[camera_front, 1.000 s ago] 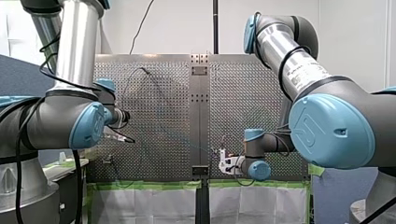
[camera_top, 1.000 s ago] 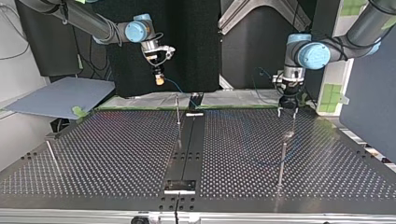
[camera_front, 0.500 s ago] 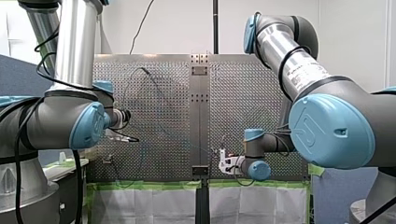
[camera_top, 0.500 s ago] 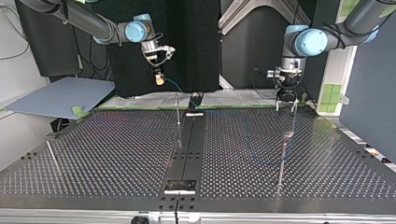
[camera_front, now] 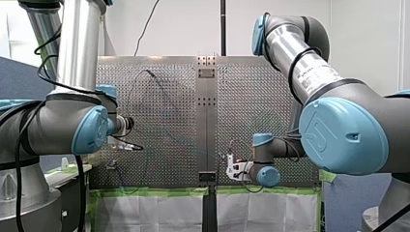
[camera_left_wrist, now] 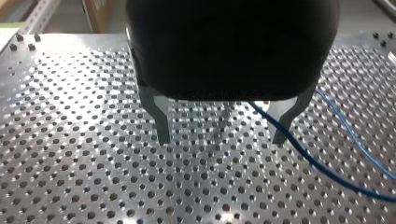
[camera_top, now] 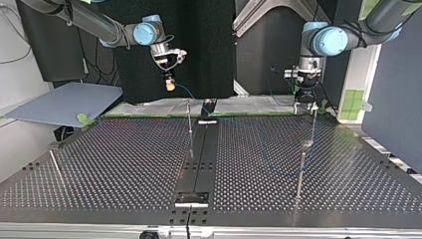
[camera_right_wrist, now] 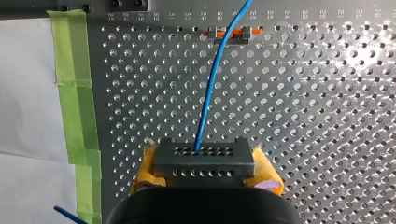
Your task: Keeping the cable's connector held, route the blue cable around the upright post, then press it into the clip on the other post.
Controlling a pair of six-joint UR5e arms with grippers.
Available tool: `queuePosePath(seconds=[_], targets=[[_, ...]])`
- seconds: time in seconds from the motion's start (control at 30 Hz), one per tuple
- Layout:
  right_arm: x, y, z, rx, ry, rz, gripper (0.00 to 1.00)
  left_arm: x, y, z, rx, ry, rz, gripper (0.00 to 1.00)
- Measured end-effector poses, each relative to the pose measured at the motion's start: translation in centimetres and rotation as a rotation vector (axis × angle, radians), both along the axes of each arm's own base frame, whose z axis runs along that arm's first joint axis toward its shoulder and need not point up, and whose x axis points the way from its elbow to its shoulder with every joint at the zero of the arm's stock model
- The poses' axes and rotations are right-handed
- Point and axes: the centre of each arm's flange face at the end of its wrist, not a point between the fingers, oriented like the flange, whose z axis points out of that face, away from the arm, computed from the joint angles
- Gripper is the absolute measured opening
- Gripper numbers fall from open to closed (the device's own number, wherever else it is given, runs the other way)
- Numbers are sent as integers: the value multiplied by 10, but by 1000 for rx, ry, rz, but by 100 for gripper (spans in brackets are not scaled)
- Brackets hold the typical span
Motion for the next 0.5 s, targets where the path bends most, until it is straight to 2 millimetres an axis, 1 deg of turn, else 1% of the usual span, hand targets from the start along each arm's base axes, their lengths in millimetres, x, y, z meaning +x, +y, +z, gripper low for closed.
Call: queuePosePath(seconds=[0.23,0.37,0.5], targets=[[1,0,0,-2,-2,1,0,-17,-1,-7,49,27,15,100],[1,0,0,-3,-2,2,0,-23,-2,0,79,32,20,100],[1,1,0,-3,-2,3,0,-27,-4,10,116,32,6,100]])
